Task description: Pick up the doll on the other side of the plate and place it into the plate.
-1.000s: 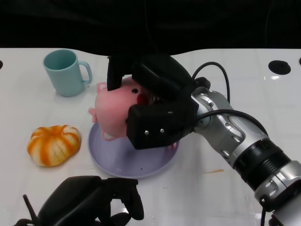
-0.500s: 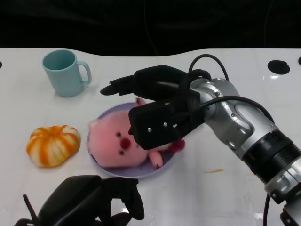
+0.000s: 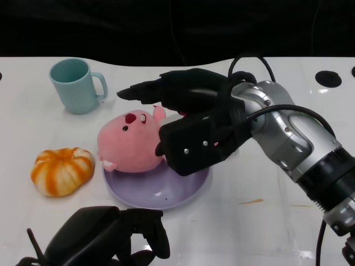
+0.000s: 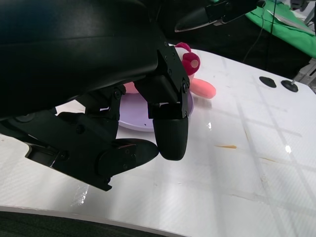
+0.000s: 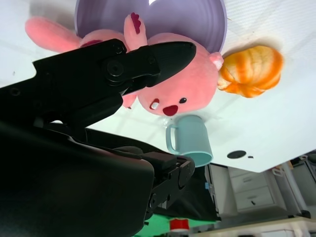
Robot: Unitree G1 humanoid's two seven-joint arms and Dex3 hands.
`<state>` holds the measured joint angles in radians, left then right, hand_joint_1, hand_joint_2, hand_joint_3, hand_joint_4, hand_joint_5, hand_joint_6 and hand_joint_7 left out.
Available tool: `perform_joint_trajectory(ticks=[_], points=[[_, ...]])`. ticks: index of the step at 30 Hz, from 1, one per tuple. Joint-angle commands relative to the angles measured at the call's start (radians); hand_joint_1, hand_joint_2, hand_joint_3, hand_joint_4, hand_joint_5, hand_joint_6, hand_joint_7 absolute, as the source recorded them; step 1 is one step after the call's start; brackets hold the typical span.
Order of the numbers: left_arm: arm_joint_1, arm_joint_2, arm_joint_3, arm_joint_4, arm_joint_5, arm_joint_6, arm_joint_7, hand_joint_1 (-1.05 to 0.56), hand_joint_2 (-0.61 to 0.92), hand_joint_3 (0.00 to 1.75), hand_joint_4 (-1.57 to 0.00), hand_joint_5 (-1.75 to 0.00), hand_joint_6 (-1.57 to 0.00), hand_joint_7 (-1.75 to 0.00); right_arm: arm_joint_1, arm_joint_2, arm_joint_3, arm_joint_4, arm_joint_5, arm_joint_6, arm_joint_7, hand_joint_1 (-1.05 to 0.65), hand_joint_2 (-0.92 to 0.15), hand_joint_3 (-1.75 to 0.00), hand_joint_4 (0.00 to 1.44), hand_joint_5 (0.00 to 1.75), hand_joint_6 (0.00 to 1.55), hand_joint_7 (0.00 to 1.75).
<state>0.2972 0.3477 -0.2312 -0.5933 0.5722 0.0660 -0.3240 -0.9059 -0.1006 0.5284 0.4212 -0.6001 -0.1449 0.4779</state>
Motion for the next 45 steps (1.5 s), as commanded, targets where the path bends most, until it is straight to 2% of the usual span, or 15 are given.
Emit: perform_joint_trajectory(ticks=[1, 12, 19, 29, 33, 36, 39, 42, 45], points=[[-0.003, 0.010, 0.010, 0.001, -0.005, 0.005, -0.005, -0.21, 0.71, 0.68, -0.73, -1.42, -0.77, -1.09, 0.024, -0.046, -0.030, -0.058, 0.030, -0.011, 0.013, -0.93, -0.92, -0.17, 0.00, 0.25, 0.08, 0.00], [-0.006, 0.019, 0.015, 0.001, -0.004, -0.002, -0.006, -0.20, 0.72, 0.67, -0.74, -1.39, -0.77, -1.09, 0.168, -0.166, -0.107, -0.235, 0.131, -0.040, 0.058, -0.85, -0.92, -0.16, 0.00, 0.38, 0.13, 0.02], [-0.004, 0.030, 0.017, 0.003, -0.004, -0.011, -0.004, -0.20, 0.71, 0.69, -0.73, -1.40, -0.77, -1.10, 0.289, -0.231, -0.171, -0.363, 0.209, -0.006, 0.093, -0.81, -0.92, -0.13, 0.00, 0.44, 0.16, 0.04], [-0.007, 0.029, 0.021, 0.003, -0.010, -0.005, -0.007, -0.19, 0.70, 0.69, -0.75, -1.39, -0.78, -1.06, 0.450, -0.323, -0.262, -0.472, 0.305, -0.041, 0.104, -0.78, -0.92, -0.11, 0.00, 0.56, 0.20, 0.05], [-0.008, 0.032, 0.024, 0.009, -0.015, -0.013, -0.002, -0.19, 0.69, 0.71, -0.75, -1.40, -0.78, -1.07, 0.511, -0.353, -0.294, -0.518, 0.333, -0.032, 0.110, -0.74, -0.92, -0.11, 0.05, 0.61, 0.23, 0.06], [-0.011, 0.032, 0.025, 0.012, -0.020, -0.013, -0.002, -0.19, 0.68, 0.74, -0.75, -1.42, -0.78, -1.08, 0.551, -0.372, -0.319, -0.545, 0.354, -0.028, 0.113, -0.67, -0.92, -0.08, 0.13, 0.68, 0.30, 0.09], [-0.013, 0.034, 0.027, 0.016, -0.025, -0.016, -0.001, -0.19, 0.67, 0.76, -0.75, -1.43, -0.78, -1.08, 0.591, -0.372, -0.346, -0.590, 0.399, 0.021, 0.118, -0.59, -0.92, -0.05, 0.16, 0.71, 0.37, 0.11], [-0.017, 0.033, 0.028, 0.019, -0.026, -0.012, -0.003, -0.19, 0.67, 0.77, -0.75, -1.42, -0.78, -1.08, 0.653, -0.357, -0.386, -0.638, 0.453, 0.051, 0.097, -0.28, -0.87, -0.01, 0.31, 0.88, 0.56, 0.20], [-0.019, 0.033, 0.028, 0.020, -0.025, -0.013, -0.002, -0.19, 0.66, 0.78, -0.75, -1.41, -0.78, -1.08, 0.700, -0.350, -0.405, -0.690, 0.475, 0.108, 0.081, -0.18, -0.89, -0.02, 0.40, 1.03, 0.69, 0.26]])
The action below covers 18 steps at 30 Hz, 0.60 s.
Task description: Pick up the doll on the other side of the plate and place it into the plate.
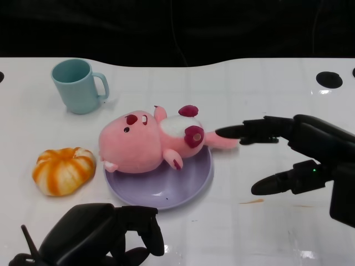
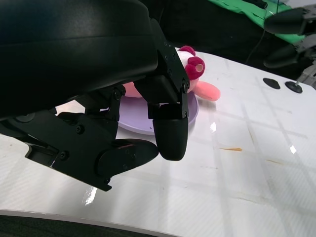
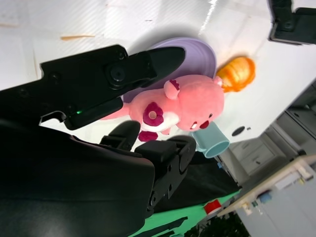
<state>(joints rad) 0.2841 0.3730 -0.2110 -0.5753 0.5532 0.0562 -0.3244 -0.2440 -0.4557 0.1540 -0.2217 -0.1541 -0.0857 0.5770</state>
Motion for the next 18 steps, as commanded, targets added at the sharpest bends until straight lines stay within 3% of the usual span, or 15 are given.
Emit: perform_joint_trajectory(ticks=[1, 4, 5, 6, 7, 8, 9, 14, 18], points=[[-0.006, 0.007, 0.008, 0.002, -0.006, -0.003, -0.002, -0.19, 0.66, 0.78, -0.75, -1.40, -0.78, -1.07, 0.054, 0.007, -0.037, -0.068, 0.035, 0.079, -0.021, -0.16, -0.90, -0.03, 0.44, 1.07, 0.73, 0.28], [-0.009, 0.008, 0.007, 0.006, -0.008, -0.007, 0.000, -0.19, 0.66, 0.79, -0.75, -1.40, -0.78, -1.07, 0.095, 0.008, -0.054, -0.115, 0.042, 0.150, -0.034, -0.08, -0.92, -0.09, 0.59, 1.18, 0.88, 0.37], [-0.009, 0.008, 0.008, 0.008, -0.009, -0.009, 0.001, -0.19, 0.66, 0.78, -0.75, -1.40, -0.78, -1.07, 0.108, 0.012, -0.061, -0.125, 0.048, 0.167, -0.042, -0.05, -0.88, -0.22, 0.64, 1.22, 0.91, 0.44], [-0.010, 0.009, 0.009, 0.010, -0.010, -0.011, 0.001, -0.19, 0.66, 0.78, -0.75, -1.41, -0.78, -1.07, 0.119, 0.015, -0.066, -0.130, 0.055, 0.178, -0.048, -0.01, -0.71, -0.59, 0.68, 1.27, 0.92, 0.56], [-0.010, 0.009, 0.010, 0.011, -0.011, -0.012, 0.001, -0.19, 0.67, 0.78, -0.75, -1.41, -0.78, -1.07, 0.131, 0.019, -0.071, -0.136, 0.060, 0.187, -0.053, 0.01, -0.61, -0.82, 0.71, 1.32, 0.91, 0.65], [-0.011, 0.010, 0.012, 0.012, -0.012, -0.013, 0.000, -0.19, 0.67, 0.78, -0.75, -1.41, -0.79, -1.06, 0.139, 0.021, -0.074, -0.140, 0.063, 0.195, -0.058, 0.03, -0.53, -1.02, 0.76, 1.37, 0.91, 0.76], [-0.011, 0.012, 0.014, 0.015, -0.014, -0.019, 0.002, -0.18, 0.67, 0.79, -0.75, -1.41, -0.79, -1.06, 0.147, 0.025, -0.076, -0.140, 0.067, 0.196, -0.061, 0.04, -0.50, -1.11, 0.78, 1.38, 0.90, 0.83], [-0.009, 0.015, 0.020, 0.021, -0.016, -0.030, 0.003, -0.18, 0.66, 0.79, -0.75, -1.43, -0.79, -1.07, 0.177, 0.039, -0.067, -0.094, 0.076, 0.143, -0.079, 0.09, -0.39, -1.37, 0.94, 1.57, 0.91, 1.26], [-0.009, 0.013, 0.020, 0.029, -0.016, -0.037, 0.006, -0.18, 0.66, 0.79, -0.75, -1.43, -0.79, -1.08, 0.187, 0.043, -0.057, -0.045, 0.066, 0.096, -0.092, 0.05, -0.34, -1.44, 0.93, 1.73, 0.86, 1.51]])
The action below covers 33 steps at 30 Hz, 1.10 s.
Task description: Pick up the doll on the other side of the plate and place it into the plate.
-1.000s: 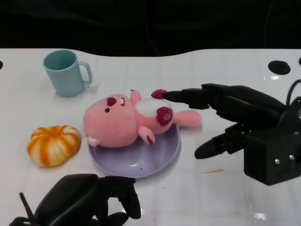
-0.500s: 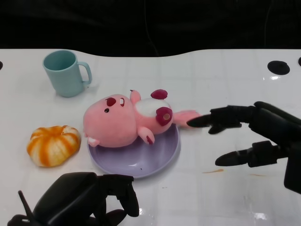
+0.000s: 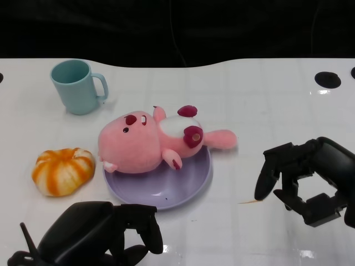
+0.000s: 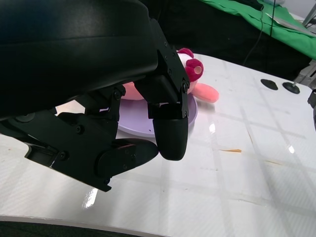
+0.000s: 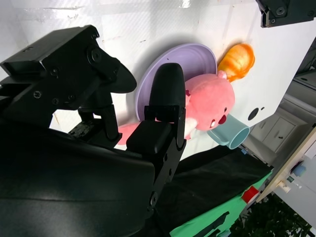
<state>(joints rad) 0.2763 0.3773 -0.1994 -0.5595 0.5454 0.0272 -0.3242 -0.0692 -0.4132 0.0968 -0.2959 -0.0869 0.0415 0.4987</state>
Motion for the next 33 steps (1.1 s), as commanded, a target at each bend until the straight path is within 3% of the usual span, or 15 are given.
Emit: perform_joint_trajectory(ticks=[1, 8, 33], points=[[-0.002, 0.011, 0.010, 0.014, -0.007, -0.010, 0.005, -0.19, 0.66, 0.79, -0.75, -1.43, -0.79, -1.08, 0.013, 0.004, 0.003, 0.047, -0.006, -0.050, -0.021, 0.04, -0.34, -1.45, 0.94, 1.74, 0.86, 1.54], [0.004, 0.015, 0.019, 0.012, -0.015, -0.013, 0.002, -0.19, 0.66, 0.78, -0.75, -1.44, -0.78, -1.09, 0.011, 0.010, 0.020, 0.109, -0.043, -0.112, -0.049, -0.05, -0.30, -1.50, 0.98, 1.75, 0.76, 1.74], [0.043, 0.036, 0.063, 0.009, -0.052, -0.036, -0.007, -0.21, 0.68, 0.76, -0.71, -1.42, -0.76, -1.07, 0.023, 0.006, 0.060, 0.079, -0.095, -0.080, -0.031, -0.05, -0.31, -1.43, 0.92, 1.75, 0.73, 1.71]])
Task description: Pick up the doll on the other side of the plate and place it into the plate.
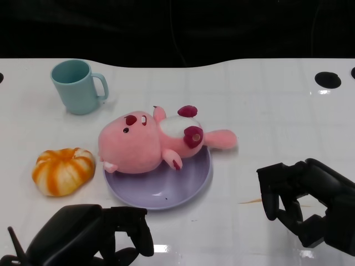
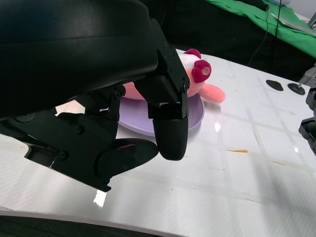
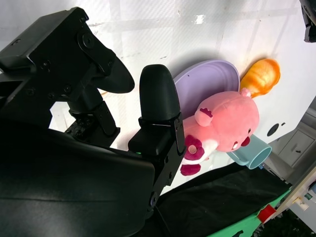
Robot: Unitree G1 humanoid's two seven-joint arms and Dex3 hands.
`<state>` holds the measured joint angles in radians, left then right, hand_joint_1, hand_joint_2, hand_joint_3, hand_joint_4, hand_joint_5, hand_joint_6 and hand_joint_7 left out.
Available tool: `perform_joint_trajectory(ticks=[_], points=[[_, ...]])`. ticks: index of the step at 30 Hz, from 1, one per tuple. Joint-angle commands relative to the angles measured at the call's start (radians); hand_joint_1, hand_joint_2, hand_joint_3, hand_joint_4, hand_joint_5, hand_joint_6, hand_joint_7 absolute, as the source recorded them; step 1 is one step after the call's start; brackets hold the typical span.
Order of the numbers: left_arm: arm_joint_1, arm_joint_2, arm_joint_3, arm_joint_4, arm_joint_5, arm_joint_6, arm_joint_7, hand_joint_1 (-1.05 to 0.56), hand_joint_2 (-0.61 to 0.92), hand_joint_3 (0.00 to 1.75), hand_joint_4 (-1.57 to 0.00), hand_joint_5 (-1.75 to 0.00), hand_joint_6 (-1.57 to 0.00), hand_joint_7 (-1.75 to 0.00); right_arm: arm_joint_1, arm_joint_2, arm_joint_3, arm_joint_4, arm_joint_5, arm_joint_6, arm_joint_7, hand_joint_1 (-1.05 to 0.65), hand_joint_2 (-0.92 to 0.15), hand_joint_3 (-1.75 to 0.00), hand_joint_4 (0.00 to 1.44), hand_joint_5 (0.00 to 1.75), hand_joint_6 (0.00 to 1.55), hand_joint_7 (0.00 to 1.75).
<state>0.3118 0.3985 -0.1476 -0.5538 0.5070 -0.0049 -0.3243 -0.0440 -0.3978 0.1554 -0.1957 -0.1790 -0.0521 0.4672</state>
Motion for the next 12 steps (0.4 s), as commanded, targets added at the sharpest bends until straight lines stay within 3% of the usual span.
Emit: perform_joint_trajectory(ticks=[1, 12], points=[[0.008, 0.014, 0.010, 0.001, -0.013, 0.001, -0.009, -0.21, 0.69, 0.75, -0.71, -1.42, -0.76, -1.07, -0.002, -0.010, 0.002, -0.021, -0.006, 0.014, -0.001, -0.05, -0.31, -1.43, 0.92, 1.75, 0.73, 1.71], [0.010, 0.016, 0.009, -0.001, -0.011, -0.004, -0.006, -0.20, 0.71, 0.71, -0.71, -1.43, -0.76, -1.07, -0.005, -0.015, 0.004, -0.022, -0.022, 0.017, -0.006, -0.05, -0.30, -1.43, 0.93, 1.75, 0.74, 1.71]])
